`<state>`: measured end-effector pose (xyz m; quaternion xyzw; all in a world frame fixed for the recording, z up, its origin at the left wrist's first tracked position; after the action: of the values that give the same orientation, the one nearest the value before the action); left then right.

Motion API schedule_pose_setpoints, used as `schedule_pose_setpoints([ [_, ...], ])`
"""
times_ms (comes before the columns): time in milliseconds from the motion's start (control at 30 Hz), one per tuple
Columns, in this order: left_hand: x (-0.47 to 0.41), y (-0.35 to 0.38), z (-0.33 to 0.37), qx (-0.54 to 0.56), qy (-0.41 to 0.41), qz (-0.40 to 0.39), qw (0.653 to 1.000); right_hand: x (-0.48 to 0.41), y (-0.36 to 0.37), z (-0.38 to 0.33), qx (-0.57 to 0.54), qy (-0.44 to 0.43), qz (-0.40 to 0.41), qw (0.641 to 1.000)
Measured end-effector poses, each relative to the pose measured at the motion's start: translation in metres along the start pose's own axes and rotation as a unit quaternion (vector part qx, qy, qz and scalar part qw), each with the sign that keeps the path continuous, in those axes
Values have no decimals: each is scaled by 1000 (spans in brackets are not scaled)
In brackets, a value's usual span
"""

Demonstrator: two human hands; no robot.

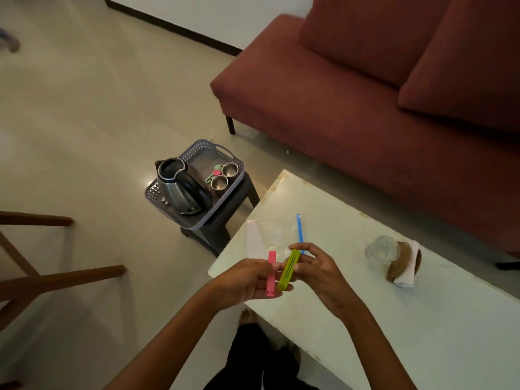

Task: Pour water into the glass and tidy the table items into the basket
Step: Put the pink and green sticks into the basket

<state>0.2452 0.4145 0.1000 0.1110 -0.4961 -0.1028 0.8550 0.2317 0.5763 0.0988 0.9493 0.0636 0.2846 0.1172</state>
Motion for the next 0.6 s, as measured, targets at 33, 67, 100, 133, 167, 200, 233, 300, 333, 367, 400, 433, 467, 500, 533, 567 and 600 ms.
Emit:
schedule_pose_setpoints([
  [33,9,6,-5,8,5,-9,1000,10,1,-2,10,0,1,1000],
  [67,17,11,-11,9,9,-17,1000,19,0,-2,23,-3,2,1000],
  [100,24,16,-17,6,13,-24,1000,29,-1,-1,42,-9,4,999],
  [133,29,21,-23,3,17,-30,999,37,-2,0,65,-18,8,998],
  [167,34,24,-27,1,20,-32,999,43,-4,1,85,-24,12,996],
  [200,39,27,-31,0,24,-28,999,49,-5,2,99,-29,17,995],
  [233,43,29,-33,1,28,-21,999,53,-5,2,106,-31,19,994],
  [300,49,33,-38,3,39,-5,999,59,-3,4,109,-31,12,993],
  [333,53,34,-40,3,44,2,999,60,0,5,111,-31,6,993],
  [367,55,34,-41,2,48,8,999,61,2,6,117,-30,2,993],
  [400,57,33,-42,1,52,14,999,61,5,6,124,-30,-1,992],
  [433,59,31,-42,1,56,20,998,61,7,6,129,-30,-4,991],
  [467,61,28,-42,4,57,27,998,60,11,5,133,-31,-7,991],
  [500,63,24,-40,11,56,36,998,58,14,5,139,-32,-8,990],
  [533,65,19,-39,19,53,44,997,56,19,4,146,-34,-8,989],
  [567,67,14,-37,26,51,50,997,55,24,5,152,-35,-6,988],
  [600,68,7,-36,30,51,56,997,52,31,5,157,-39,-6,987],
])
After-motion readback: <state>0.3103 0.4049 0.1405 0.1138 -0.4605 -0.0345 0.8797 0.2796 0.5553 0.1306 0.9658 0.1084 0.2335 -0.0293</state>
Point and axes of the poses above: each hand's wrist, its own x-axis away from the middle knuckle, its own y-axis out of the palm, z = x × y, the point moved 3 cm from there along -x, towards the middle knuckle, and after that the axes turned 9 degrees about z, right-handed, at the moved point
